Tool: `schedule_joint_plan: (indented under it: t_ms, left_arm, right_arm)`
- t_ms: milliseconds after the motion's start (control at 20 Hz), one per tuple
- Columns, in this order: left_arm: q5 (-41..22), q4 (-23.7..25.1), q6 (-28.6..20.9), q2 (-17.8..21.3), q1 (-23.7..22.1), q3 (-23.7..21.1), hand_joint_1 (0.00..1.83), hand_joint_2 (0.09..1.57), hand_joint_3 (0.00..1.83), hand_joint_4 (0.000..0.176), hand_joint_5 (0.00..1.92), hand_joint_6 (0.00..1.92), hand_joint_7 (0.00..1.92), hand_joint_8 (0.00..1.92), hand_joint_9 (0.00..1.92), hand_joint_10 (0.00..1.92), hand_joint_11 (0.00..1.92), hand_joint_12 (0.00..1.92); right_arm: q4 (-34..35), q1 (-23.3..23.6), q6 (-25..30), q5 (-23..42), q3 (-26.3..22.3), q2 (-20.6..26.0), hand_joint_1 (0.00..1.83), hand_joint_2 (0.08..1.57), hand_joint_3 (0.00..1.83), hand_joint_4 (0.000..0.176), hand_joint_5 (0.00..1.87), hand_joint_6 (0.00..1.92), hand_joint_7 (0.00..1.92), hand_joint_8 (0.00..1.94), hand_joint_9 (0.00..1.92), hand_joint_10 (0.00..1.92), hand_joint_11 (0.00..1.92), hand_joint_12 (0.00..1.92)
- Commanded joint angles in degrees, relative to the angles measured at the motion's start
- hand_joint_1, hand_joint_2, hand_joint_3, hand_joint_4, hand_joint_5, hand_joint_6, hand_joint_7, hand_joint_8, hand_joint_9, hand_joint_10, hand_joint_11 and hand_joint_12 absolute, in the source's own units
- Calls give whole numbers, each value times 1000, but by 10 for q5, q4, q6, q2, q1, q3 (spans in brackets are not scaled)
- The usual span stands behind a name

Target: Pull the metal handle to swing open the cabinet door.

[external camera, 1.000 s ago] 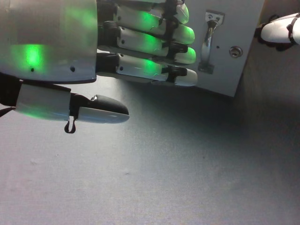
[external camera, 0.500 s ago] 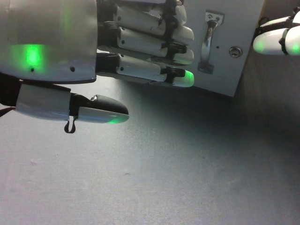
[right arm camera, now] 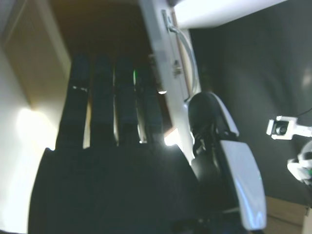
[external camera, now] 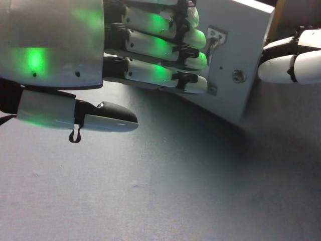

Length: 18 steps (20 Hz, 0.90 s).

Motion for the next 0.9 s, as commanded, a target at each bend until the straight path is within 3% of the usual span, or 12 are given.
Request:
schedule_joint_plan:
  t_ms: [0, 350, 850]
  left_arm:
    - [-14, -55, 5, 4, -5, 1, 0, 1568, 3, 0, 456, 1, 468, 2, 438, 3, 70, 841]
    - [-14, -55, 5, 4, -5, 1, 0, 1571, 4, 0, 443, 0, 463, 0, 436, 1, 67, 845]
    - [-14, -55, 5, 4, -5, 1, 0, 1568, 4, 0, 457, 5, 473, 6, 450, 5, 75, 845]
  right_arm:
    - [6, 4, 6, 58, -1, 5, 0, 1422, 0, 0, 338, 3, 343, 0, 302, 1, 0, 814]
    - [-3, 2, 6, 58, -3, 2, 0, 1415, 0, 0, 348, 6, 349, 3, 308, 3, 0, 818]
    - [-115, 0, 6, 86, -10, -1, 0, 1414, 0, 0, 358, 4, 357, 1, 317, 3, 0, 838]
